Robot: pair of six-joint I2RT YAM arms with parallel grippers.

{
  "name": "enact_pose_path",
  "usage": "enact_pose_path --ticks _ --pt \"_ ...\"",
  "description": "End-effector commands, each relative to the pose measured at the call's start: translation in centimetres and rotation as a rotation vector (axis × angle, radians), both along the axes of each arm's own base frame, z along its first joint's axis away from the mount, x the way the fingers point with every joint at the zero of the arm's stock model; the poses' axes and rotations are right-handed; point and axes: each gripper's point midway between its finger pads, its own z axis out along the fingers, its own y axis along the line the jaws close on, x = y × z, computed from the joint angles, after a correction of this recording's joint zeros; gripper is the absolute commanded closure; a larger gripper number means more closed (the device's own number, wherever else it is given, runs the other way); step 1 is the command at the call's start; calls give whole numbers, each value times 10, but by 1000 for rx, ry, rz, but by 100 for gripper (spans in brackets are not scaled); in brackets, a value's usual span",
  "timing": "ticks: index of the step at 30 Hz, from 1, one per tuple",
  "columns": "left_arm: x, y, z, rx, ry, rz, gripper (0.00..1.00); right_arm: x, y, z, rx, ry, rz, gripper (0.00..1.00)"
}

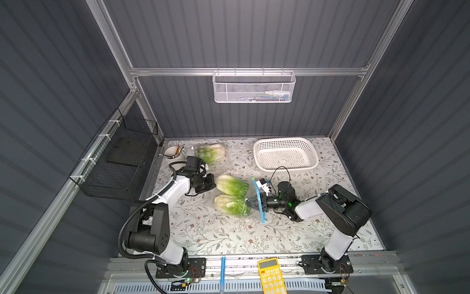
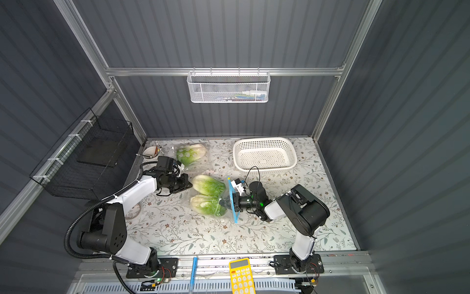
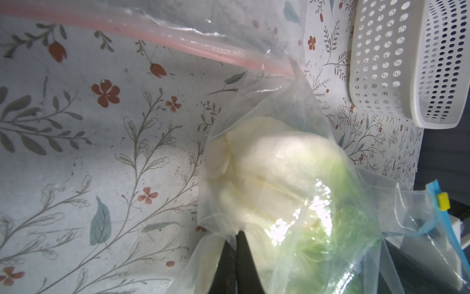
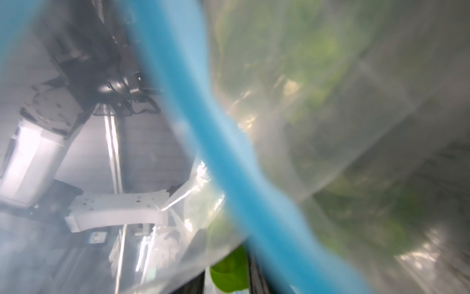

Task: Open the zip-top bag and take out the chinese cabbages
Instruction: Pick up the Chinese cabbage from the zipper food storage bag.

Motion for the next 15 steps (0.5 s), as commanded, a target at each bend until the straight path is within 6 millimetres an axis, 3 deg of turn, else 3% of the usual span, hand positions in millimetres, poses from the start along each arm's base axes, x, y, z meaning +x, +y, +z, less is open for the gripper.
enact_pose_path --ticks 1,5,11,15 --pt "-5 -1 -3 -24 23 4 100 4 6 -2 -5 1 5 80" --pt "-6 -1 -3 -25 24 2 100 5 7 -5 -14 12 0 86" --pt "-5 -2 -3 -28 24 1 100 7 8 -4 -11 12 -3 68" --pt "-5 -2 -2 -30 23 1 100 8 10 1 9 7 -8 63"
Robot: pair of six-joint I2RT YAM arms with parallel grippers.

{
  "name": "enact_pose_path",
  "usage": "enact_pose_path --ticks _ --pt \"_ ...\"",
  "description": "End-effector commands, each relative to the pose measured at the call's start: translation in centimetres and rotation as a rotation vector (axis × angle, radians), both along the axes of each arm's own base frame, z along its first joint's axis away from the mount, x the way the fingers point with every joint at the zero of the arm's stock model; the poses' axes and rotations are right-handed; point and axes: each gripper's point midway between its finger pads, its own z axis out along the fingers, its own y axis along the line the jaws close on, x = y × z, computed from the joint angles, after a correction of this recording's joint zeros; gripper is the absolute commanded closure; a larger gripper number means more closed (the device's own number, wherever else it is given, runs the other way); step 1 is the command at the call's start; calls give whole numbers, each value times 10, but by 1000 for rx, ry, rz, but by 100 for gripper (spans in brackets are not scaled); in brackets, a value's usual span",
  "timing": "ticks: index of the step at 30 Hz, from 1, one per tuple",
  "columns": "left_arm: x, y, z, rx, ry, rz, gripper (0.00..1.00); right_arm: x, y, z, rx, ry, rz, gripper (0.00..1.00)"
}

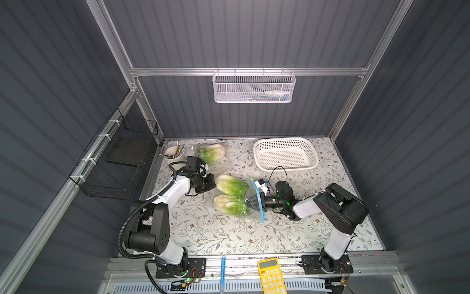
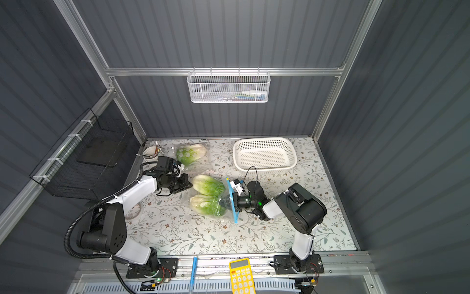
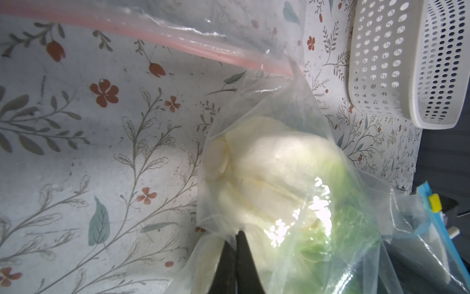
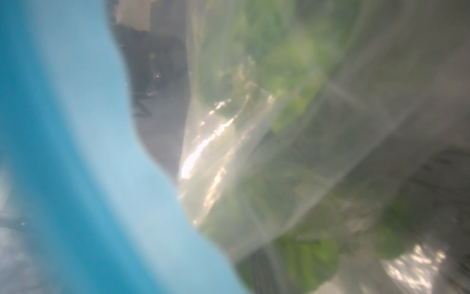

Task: Open the zip-top bag and take out the chinese cabbages
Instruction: Pick up the Chinese cabbage from the zipper food storage bag.

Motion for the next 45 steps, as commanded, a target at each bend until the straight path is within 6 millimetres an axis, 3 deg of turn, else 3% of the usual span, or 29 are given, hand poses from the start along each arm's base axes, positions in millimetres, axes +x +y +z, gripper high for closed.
enact_pose_path --ticks 1,12,22,29,33,36,40,45 --pt "-5 -1 -3 -24 24 0 100 5 6 10 29 -27 -2 62" --pt "-6 -3 -2 -38 23 -3 100 14 11 19 69 -25 -16 52" --pt "-5 -5 1 -50 16 -4 100 17 13 0 13 26 -31 67" --pt "-6 -5 3 -55 8 -7 100 16 14 -15 -68 43 -32 62" --pt "-5 -5 4 -51 1 -7 100 16 17 -14 -75 33 -24 60" --pt "-5 -4 6 -47 -9 -2 100 16 17 -13 -74 30 -26 70" --pt "-4 1 9 -22 -24 9 100 16 15 -8 -67 9 -36 98" --pt "0 29 7 115 -50 113 100 14 11 -4 -82 -15 -37 100"
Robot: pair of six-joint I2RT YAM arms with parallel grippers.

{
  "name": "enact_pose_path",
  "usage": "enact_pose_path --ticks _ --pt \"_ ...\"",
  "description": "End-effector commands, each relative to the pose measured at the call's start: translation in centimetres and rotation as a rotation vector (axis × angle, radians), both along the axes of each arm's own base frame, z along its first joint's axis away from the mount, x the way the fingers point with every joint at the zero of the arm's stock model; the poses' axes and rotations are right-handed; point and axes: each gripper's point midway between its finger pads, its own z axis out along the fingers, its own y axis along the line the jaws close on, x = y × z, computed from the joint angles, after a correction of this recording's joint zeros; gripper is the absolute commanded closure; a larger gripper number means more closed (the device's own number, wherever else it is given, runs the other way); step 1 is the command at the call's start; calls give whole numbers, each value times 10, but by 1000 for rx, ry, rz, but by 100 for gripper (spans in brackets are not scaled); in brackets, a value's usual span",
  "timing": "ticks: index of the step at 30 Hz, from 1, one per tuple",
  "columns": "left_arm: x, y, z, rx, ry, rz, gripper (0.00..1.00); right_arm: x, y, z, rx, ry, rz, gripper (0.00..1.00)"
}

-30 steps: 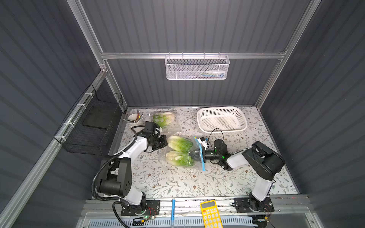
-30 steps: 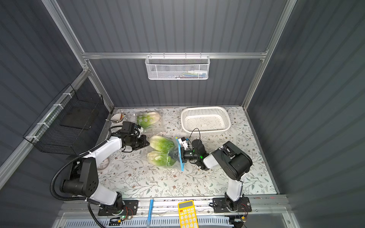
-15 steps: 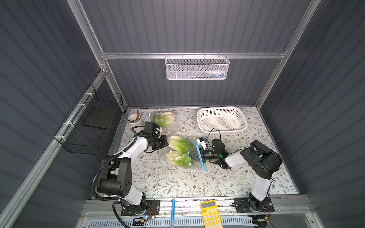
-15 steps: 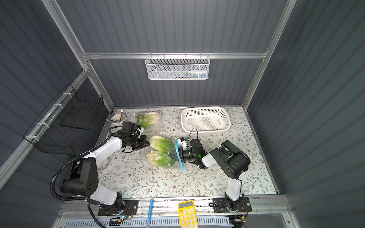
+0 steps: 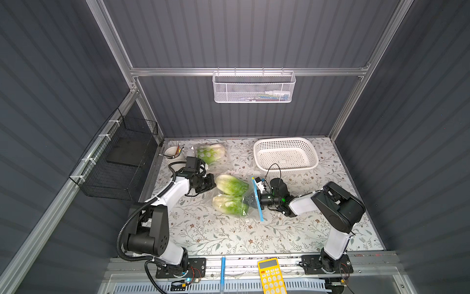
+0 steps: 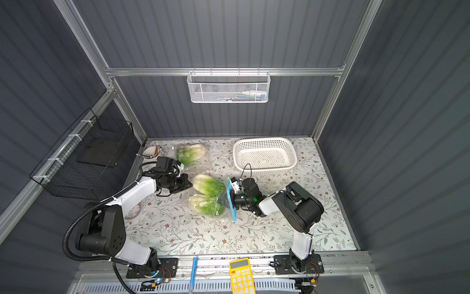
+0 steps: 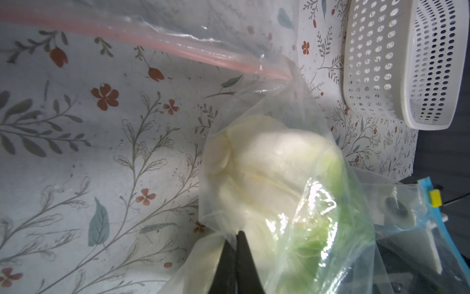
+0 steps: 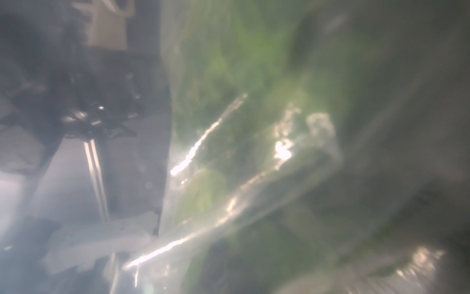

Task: Open the zip-top bag and take out the chinese cabbages
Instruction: Pick up the Chinese cabbage from the zipper food storage bag.

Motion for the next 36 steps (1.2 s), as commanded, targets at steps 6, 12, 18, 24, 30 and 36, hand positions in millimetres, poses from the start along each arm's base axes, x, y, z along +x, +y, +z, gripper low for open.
enact_pose_path --ticks 6,12,18,24,30,36 --pt "-1 40 11 160 -67 152 100 -2 -5 8 25 -41 -6 100" --pt "-1 53 7 203 -51 198 100 -5 -13 13 68 -37 -11 100" --pt "-1 64 5 231 -37 236 100 -10 -16 15 73 -46 -4 100" --pt "-2 69 3 248 -31 247 100 -11 -22 18 67 -63 -9 100" --pt "-2 73 4 269 -31 253 100 -11 -26 25 52 -85 -10 100" --pt "-2 75 4 278 -31 257 100 -11 -32 30 47 -98 -17 100"
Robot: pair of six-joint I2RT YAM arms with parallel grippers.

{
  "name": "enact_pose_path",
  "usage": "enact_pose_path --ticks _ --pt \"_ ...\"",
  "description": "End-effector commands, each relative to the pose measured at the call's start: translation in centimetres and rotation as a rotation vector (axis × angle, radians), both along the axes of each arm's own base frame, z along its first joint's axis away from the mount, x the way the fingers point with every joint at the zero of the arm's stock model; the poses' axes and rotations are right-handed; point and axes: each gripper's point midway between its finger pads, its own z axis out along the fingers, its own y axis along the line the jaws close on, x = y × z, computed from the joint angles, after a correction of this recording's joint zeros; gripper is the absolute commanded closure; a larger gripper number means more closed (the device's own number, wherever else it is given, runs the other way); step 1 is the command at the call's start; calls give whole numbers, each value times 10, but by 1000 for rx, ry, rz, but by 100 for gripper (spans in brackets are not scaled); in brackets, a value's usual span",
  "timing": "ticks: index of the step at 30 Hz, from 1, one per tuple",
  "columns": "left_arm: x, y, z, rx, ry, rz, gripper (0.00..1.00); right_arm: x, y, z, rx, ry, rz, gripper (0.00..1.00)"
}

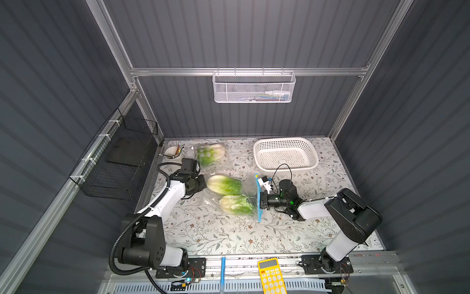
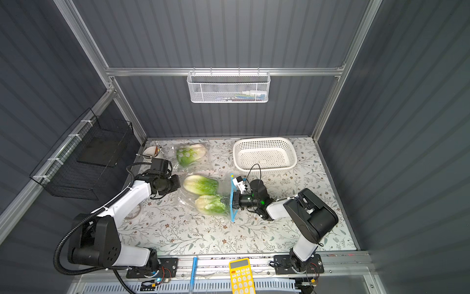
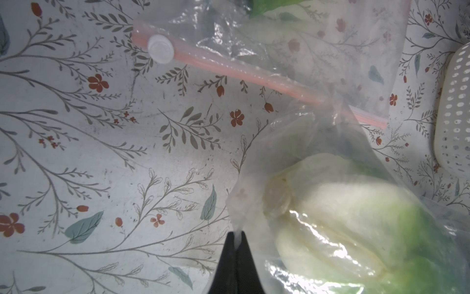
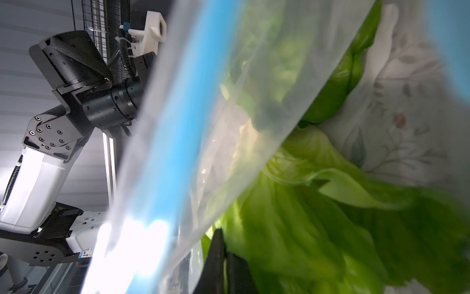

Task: Open the zip-top bag and take out the chinese cabbages
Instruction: Pick up the Chinese cabbage from the zipper food storage bag.

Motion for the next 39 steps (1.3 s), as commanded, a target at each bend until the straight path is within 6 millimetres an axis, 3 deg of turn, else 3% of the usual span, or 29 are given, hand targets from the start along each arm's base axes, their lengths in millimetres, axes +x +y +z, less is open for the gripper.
enact_pose_path --ticks 1,18,39 --pt "-1 8 3 22 2 28 100 -1 -6 3 -1 -27 4 100" --pt "-1 11 3 37 4 32 100 2 -19 19 45 -50 -19 100" --pt "-1 15 0 57 15 37 100 -3 -51 23 -123 -122 -90 100"
